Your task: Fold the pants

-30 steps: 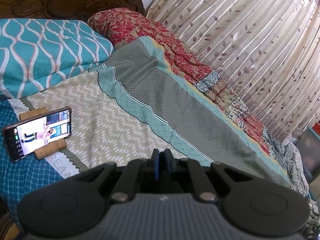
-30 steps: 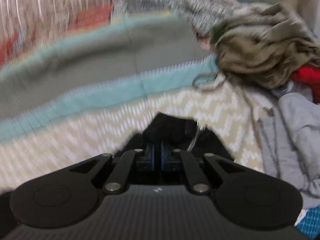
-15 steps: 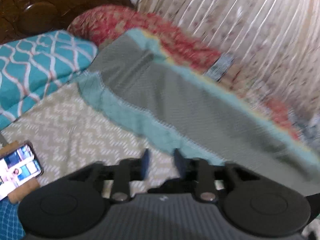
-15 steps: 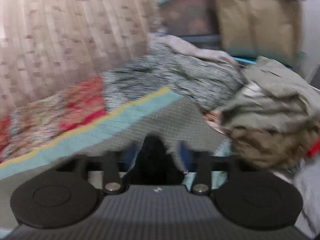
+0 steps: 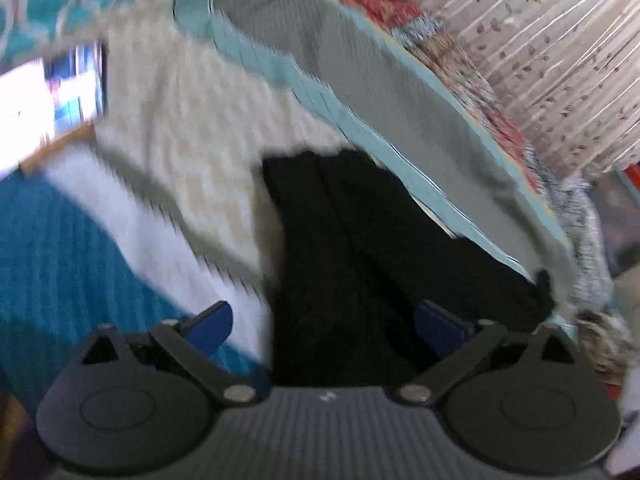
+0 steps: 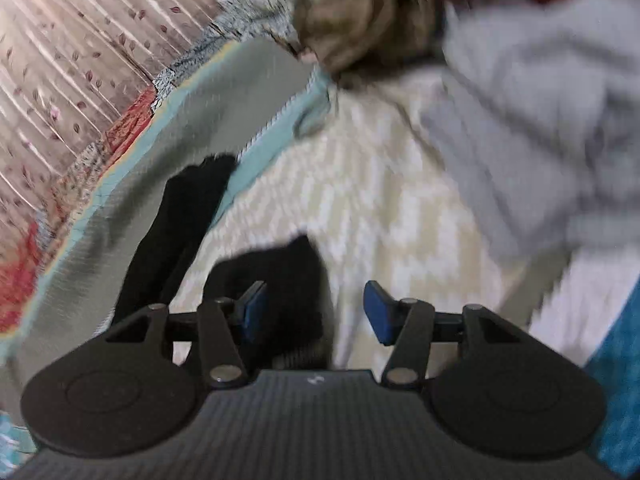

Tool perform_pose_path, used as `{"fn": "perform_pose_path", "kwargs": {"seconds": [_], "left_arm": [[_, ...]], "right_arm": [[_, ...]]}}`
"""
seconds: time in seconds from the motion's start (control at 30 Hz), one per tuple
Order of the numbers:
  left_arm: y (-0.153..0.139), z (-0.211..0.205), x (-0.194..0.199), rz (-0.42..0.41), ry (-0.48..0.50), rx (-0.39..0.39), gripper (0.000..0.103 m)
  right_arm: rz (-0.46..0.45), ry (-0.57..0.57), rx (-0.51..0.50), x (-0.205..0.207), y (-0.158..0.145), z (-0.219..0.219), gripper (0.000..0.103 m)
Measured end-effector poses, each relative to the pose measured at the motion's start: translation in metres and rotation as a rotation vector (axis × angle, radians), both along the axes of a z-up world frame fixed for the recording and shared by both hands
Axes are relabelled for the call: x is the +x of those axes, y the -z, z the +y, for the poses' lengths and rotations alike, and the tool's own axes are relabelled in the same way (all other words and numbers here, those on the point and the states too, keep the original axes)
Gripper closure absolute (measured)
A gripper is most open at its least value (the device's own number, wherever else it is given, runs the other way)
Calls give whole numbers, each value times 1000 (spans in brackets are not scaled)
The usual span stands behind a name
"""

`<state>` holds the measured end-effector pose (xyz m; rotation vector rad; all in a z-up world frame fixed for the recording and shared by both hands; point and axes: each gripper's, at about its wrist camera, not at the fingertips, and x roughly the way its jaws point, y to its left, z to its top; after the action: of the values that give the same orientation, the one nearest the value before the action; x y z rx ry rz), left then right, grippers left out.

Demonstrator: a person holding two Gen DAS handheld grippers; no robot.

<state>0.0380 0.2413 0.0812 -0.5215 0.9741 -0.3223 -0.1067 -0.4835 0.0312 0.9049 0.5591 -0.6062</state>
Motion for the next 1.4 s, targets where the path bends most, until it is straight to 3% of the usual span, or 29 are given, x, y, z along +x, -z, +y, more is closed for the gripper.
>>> {"fn": "perform_pose_path", "kwargs": {"seconds": [0.07, 0.1, 0.13, 0.17, 0.23, 0.33, 0.47, 0.5, 0.6, 0.7, 0.73, 0.83, 0.9, 1.0, 1.23, 1.27, 1.3, 1.33, 1.4], "left_arm": [[10, -12, -7, 30, 31, -42, 1], [17, -21, -9, 42, 46, -41, 6], [20, -30, -9, 50, 68, -32, 33], [25, -40, -10, 59, 108, -20, 67], [28, -52, -9, 71, 146, -10, 86], [22, -47, -10, 33, 124, -7, 88], [11, -26, -10, 13, 75, -61, 89], [11, -22, -10, 14, 62, -72, 89], [13, -11, -11, 34, 22, -87, 89], [16, -10, -12, 51, 1, -116, 89], [16, -10, -12, 47, 3, -113, 89], [20, -8, -10, 57, 8, -98, 89], [24, -10, -5, 77, 5, -88, 89], [23, -15, -1, 88, -1, -72, 89], [7, -22, -3, 69, 0, -37, 89], [3, -23, -3, 64, 2, -29, 89], [0, -24, -3, 60, 3, -22, 89], [-4, -24, -3, 56, 1, -19, 89], [-14, -23, -2, 43, -2, -21, 89]], "right_arm": [[-3, -16, 21, 5, 4, 9, 51], [14, -28, 12, 7, -3, 16, 76], [32, -36, 2, 9, -5, 22, 85], [33, -26, -15, 8, -12, 27, 86], [-31, 15, -50, -2, -33, 32, 87], [-133, 52, -181, -12, -84, 53, 87], [-172, -26, -396, 13, -143, 90, 86], [-166, -53, -406, 29, -150, 95, 80], [-144, -210, -370, 85, -148, 99, 38], [-24, -177, -491, 103, -137, 95, 39], [-30, -142, -478, 94, -132, 87, 40], [-77, -36, -370, 47, -109, 54, 42], [-35, 48, -345, 16, -91, 41, 46], [-4, 121, -218, -12, -58, 22, 47], [40, 80, -60, 32, -4, 28, 47], [50, 77, -77, 36, -2, 36, 54], [74, 73, -124, 42, -5, 41, 87], [105, 59, -160, 46, -9, 45, 94], [70, 92, -179, 39, -24, 42, 94]]}}
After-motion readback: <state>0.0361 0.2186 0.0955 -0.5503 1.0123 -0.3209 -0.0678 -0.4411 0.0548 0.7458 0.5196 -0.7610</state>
